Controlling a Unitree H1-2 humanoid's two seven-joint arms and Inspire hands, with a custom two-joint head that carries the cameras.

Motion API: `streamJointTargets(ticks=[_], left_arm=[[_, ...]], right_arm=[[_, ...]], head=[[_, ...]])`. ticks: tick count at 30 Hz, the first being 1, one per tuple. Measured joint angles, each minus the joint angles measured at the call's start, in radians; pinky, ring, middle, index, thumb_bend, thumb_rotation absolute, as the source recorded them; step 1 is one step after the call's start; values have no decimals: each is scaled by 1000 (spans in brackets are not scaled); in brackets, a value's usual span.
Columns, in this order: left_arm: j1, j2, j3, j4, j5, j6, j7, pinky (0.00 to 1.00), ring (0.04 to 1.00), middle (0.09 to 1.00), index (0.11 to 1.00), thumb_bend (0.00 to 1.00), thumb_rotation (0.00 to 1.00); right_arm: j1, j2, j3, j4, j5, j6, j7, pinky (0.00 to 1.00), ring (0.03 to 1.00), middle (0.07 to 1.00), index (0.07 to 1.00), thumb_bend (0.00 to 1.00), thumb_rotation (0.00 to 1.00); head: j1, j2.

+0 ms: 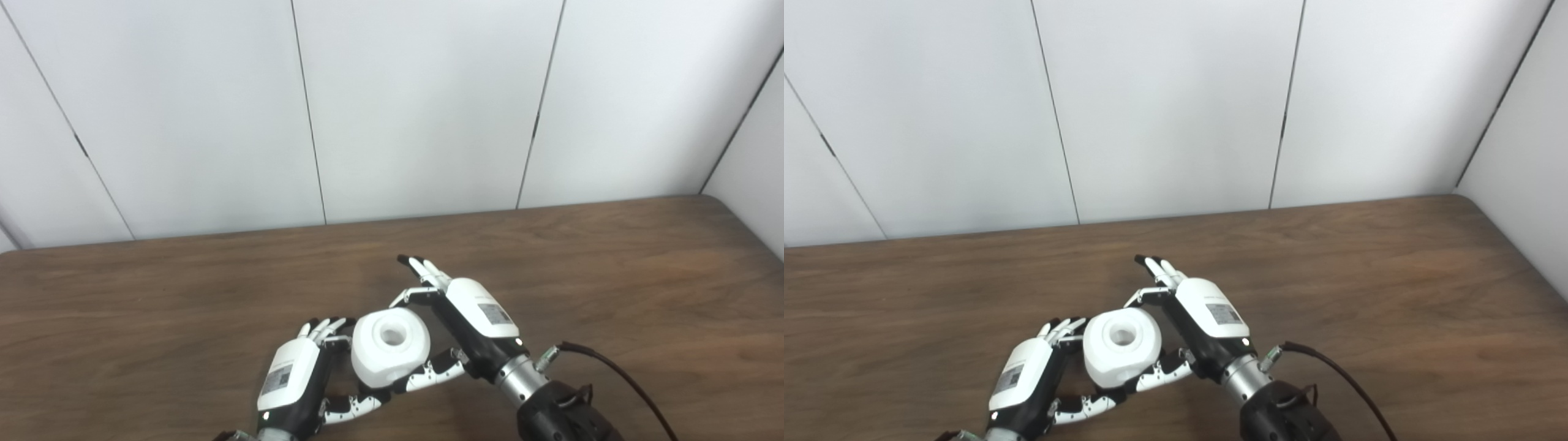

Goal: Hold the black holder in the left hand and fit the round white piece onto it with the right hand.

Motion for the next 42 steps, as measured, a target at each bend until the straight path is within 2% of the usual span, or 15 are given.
streamJointTargets(ticks=[20,37,42], left_arm=[[6,-3,0,-6,0,3,-3,1000,931,883,482,515,48],[12,-3,-2,-6,0,2,9,1000,928,878,481,515,49],[12,-3,-2,-6,0,2,9,1000,928,876,481,515,48]], right_arm=[[-7,-1,3,12,-28,-1,-30,919,987,966,477,504,141],[-6,-6,18,31,-97,-63,-85,867,981,949,478,507,139],[-2,-7,22,31,-117,-73,-99,904,974,952,478,507,140]], head=[[-2,9],[-3,21],[0,25]])
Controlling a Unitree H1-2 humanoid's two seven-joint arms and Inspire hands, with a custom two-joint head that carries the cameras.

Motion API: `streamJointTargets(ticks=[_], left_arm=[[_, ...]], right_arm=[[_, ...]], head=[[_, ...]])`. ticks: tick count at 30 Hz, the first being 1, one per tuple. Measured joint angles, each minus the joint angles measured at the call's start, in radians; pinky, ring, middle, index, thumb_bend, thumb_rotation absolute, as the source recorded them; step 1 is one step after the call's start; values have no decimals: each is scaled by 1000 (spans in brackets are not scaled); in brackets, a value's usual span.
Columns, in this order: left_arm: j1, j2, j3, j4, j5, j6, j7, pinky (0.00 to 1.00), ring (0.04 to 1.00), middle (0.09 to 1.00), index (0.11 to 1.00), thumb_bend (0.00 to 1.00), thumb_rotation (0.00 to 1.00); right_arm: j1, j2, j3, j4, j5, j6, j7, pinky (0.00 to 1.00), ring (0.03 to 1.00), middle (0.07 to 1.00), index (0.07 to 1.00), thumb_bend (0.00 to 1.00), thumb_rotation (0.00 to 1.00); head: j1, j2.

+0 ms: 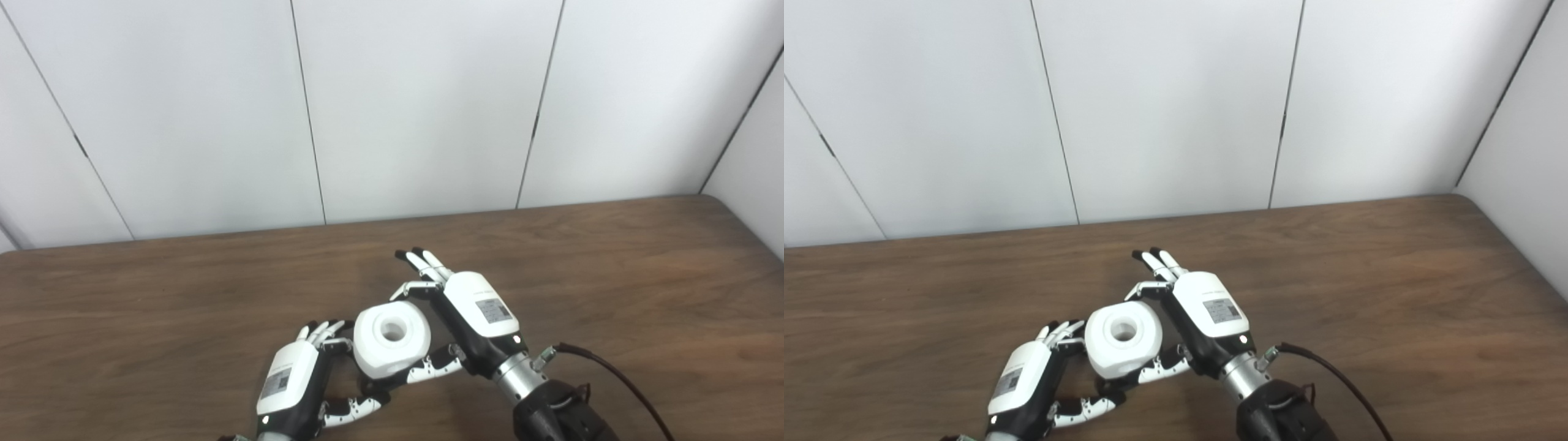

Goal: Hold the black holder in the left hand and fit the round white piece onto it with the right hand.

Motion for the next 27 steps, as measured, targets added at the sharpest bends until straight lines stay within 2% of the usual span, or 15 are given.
streamJointTargets(ticks=[8,20,27], left_arm=[[0,0,0,0,0,-1,1,1000,929,879,481,515,48],[0,0,-1,0,2,-1,2,1000,923,876,481,515,48],[1,0,-1,0,3,-1,1,1000,926,876,481,515,48]], right_arm=[[11,-9,11,0,-6,-21,-8,898,988,957,478,506,142],[13,-29,36,-1,-6,-36,-5,826,952,936,479,508,144],[12,-29,37,-1,-1,-36,3,838,963,944,479,507,143]], head=[[0,3],[0,5],[0,3]])
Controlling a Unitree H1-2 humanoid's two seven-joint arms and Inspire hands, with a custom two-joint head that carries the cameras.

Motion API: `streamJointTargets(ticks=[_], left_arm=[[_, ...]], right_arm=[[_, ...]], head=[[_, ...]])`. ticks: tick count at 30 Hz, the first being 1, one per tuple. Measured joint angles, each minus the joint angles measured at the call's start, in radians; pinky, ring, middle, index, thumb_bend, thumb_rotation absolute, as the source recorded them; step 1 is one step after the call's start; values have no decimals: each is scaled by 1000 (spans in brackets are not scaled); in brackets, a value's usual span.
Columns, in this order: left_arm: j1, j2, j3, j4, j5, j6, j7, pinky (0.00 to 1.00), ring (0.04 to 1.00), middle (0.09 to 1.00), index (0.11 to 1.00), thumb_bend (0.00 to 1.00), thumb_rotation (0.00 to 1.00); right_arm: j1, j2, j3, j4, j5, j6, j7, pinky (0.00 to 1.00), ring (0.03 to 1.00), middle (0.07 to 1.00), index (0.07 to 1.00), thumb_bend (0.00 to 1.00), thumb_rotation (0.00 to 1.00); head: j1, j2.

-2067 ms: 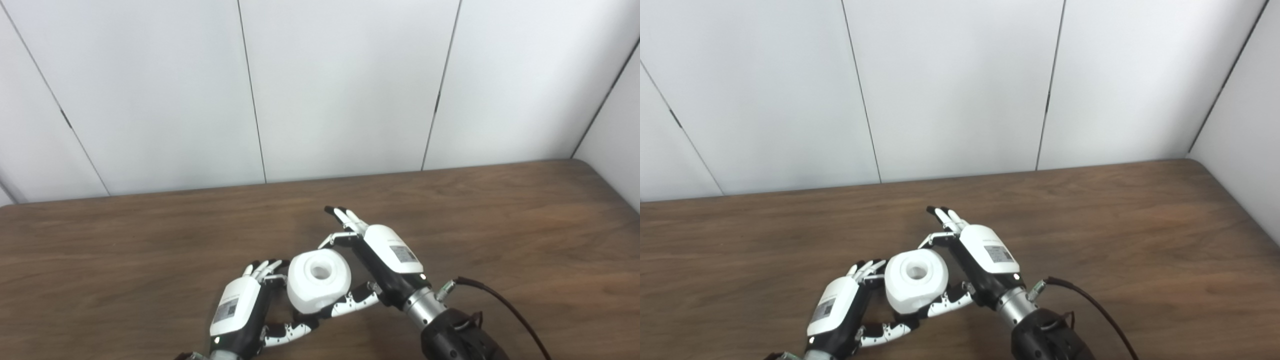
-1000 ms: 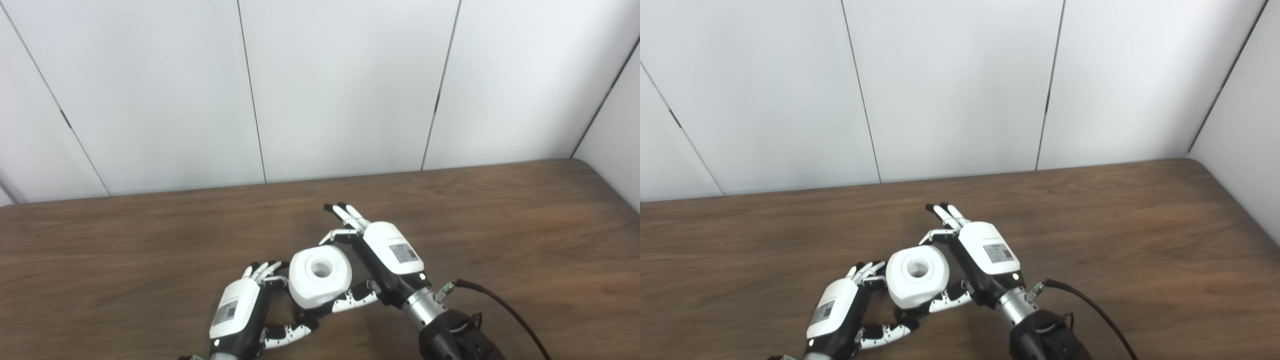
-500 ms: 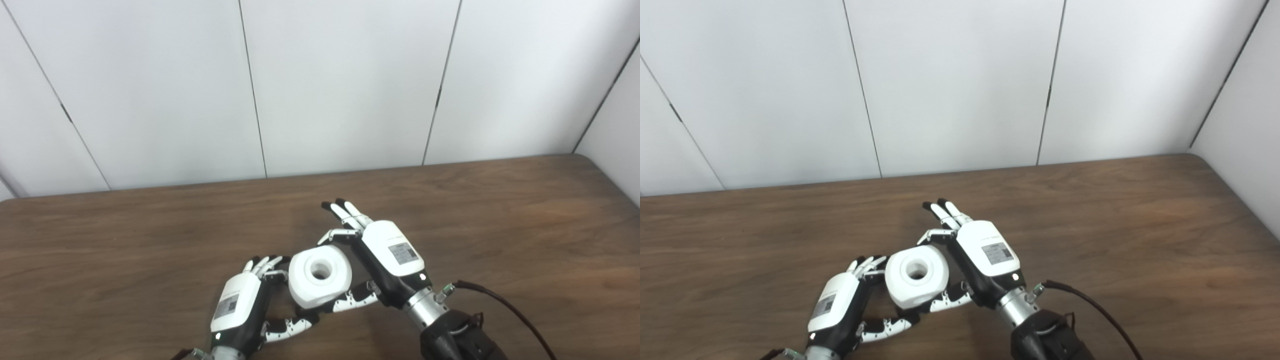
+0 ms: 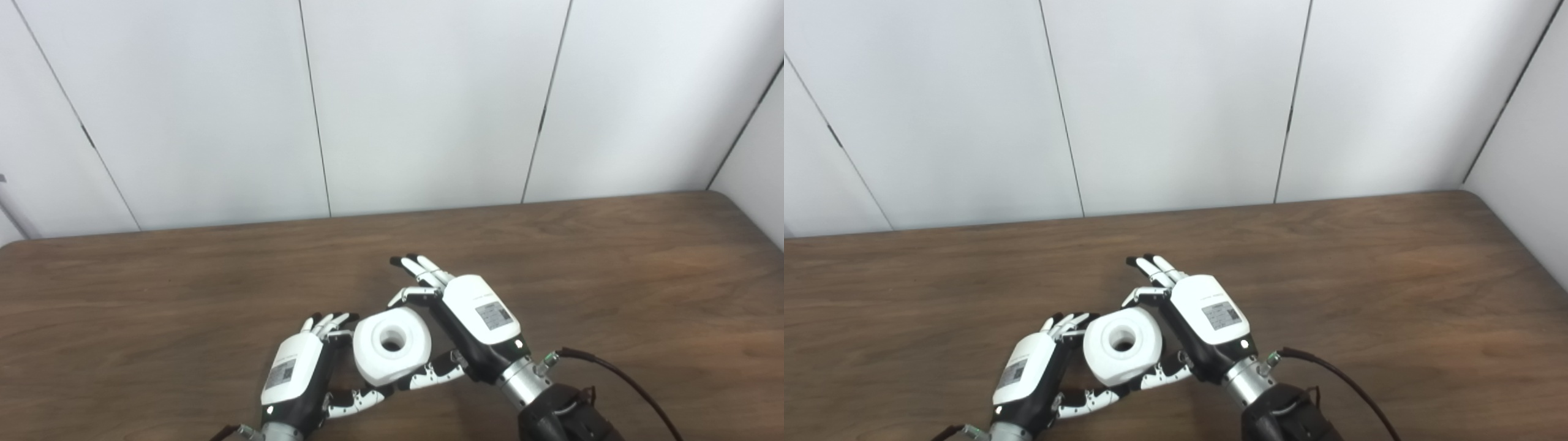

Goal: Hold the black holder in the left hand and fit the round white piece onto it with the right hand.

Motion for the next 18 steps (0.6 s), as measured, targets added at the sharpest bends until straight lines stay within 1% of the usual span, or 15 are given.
streamJointTargets(ticks=[12,18], left_arm=[[2,0,0,-3,0,2,-3,1000,935,883,481,515,48],[2,0,1,-6,-1,2,-9,1000,936,888,481,515,48]], right_arm=[[-4,-3,-7,0,3,5,12,858,971,948,479,506,144],[-13,-4,-20,-1,8,9,34,854,979,954,479,506,142]], head=[[-9,-8],[-9,-6]])
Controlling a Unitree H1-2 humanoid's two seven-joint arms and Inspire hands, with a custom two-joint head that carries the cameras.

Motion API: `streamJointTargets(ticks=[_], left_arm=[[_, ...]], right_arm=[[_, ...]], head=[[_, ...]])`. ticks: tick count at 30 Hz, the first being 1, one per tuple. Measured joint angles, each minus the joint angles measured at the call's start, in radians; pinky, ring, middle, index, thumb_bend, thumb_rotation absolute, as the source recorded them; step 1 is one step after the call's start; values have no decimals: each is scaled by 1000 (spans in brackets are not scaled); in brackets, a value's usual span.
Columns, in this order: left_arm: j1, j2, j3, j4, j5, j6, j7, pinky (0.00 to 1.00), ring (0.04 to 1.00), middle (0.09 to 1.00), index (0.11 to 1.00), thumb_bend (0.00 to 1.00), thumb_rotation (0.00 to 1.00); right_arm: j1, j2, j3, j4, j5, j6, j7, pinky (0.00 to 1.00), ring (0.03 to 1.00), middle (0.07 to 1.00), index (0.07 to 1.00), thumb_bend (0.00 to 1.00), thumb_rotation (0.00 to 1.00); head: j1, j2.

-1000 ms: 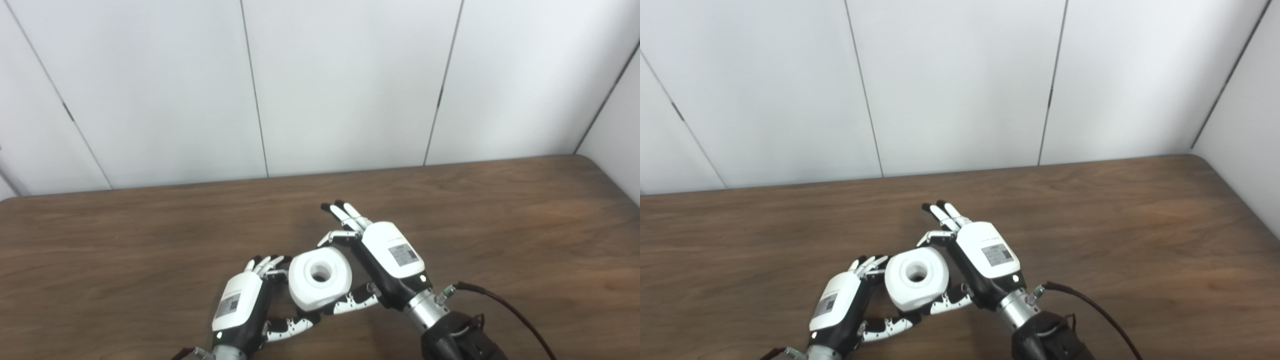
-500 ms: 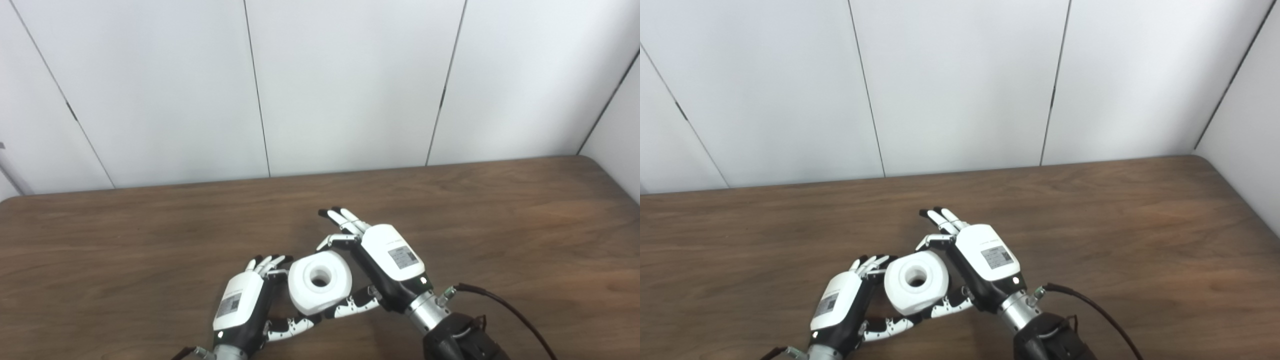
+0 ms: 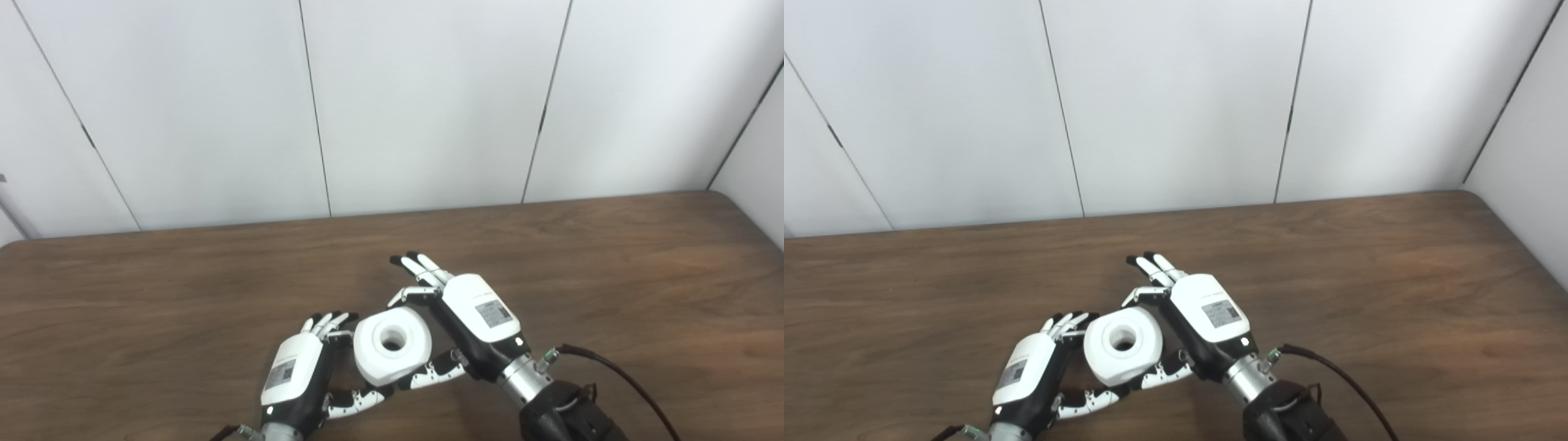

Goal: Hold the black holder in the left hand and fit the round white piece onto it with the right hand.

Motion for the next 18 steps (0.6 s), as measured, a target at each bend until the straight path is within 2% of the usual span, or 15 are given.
streamJointTargets(ticks=[6,18], left_arm=[[4,0,-2,-8,-1,1,-4,1000,937,886,481,515,48],[5,-4,-2,-10,-1,2,-8,1000,937,889,482,515,49]], right_arm=[[-14,-14,-25,3,-10,33,43,881,985,956,480,505,141],[-13,-19,-27,10,-8,31,30,858,968,941,479,506,143]], head=[[-2,-2],[-2,-2]])
